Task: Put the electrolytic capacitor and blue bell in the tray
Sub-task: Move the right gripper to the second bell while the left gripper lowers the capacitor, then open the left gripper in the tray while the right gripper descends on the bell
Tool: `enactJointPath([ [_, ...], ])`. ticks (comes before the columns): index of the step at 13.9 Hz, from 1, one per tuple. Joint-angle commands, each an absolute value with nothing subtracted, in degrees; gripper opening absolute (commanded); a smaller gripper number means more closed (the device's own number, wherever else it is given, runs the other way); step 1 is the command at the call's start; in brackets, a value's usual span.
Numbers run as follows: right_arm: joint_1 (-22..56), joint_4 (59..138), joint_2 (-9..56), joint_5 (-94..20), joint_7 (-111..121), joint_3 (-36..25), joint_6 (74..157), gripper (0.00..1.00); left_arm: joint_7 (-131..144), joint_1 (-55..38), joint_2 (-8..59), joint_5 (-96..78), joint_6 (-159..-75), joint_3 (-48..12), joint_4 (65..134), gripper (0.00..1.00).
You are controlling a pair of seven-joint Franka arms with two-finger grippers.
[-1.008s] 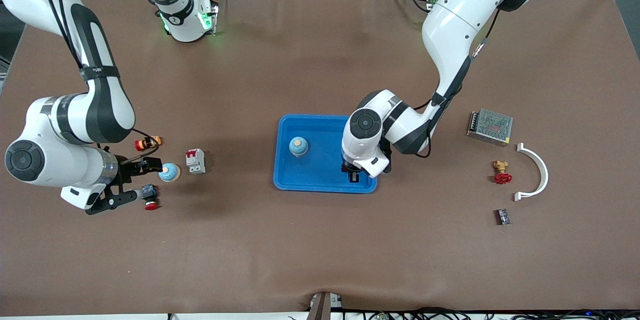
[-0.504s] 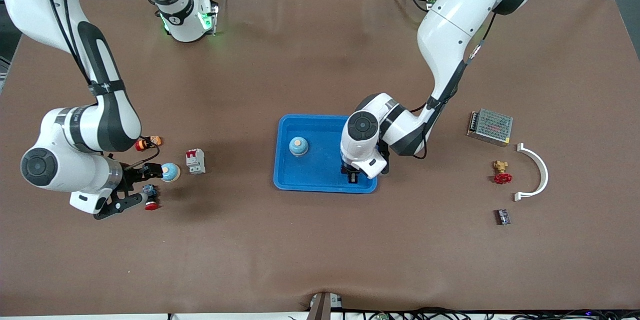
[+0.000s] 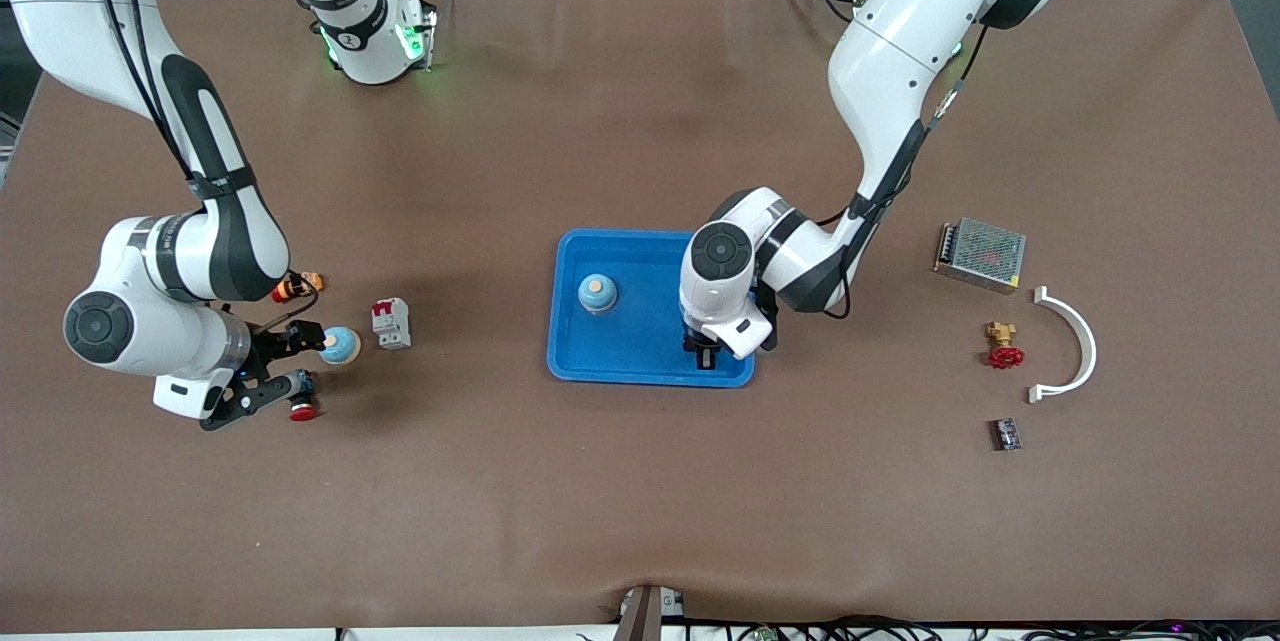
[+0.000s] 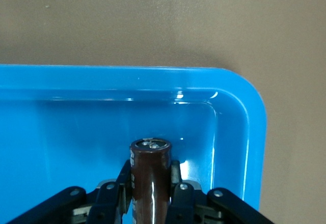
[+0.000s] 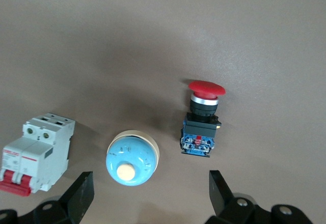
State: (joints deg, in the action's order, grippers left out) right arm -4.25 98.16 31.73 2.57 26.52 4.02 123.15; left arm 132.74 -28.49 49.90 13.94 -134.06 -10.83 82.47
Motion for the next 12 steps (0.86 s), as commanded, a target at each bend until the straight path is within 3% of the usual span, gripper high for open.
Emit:
enactJointPath([
  [1,-4.9,104.7,27.9,3.3,27.2,4.8,127.3,1.0,132.0,-29.3,51.3,15.4,-134.9,-10.0,81.1,0.0],
  [3,-4.9,106.3,27.7,3.3,27.2,4.9,128.8,1.0,128.2,-29.4,51.3,16.2,-134.9,-9.9,81.1,0.15],
  [4,-4.9,107.4,27.3,3.3,27.2,4.9,129.9,1.0,128.0,-29.4,51.2,16.3,-134.8,-9.9,81.1,0.42],
  [5,-4.9,108.5,26.7,3.3,27.2,4.9,130.6,1.0,128.1,-29.4,51.2,16.3,-134.7,-9.9,81.1,0.78],
  [6,-4.9,109.3,26.4,3.3,27.2,4.9,131.0,1.0,128.1,-29.4,51.2,16.3,-134.5,-9.9,81.1,0.99],
  [12,-4.7,111.5,26.1,3.3,27.0,4.9,133.7,1.0,127.8,-29.2,50.1,16.1,-131.2,-10.0,79.4,1.0],
])
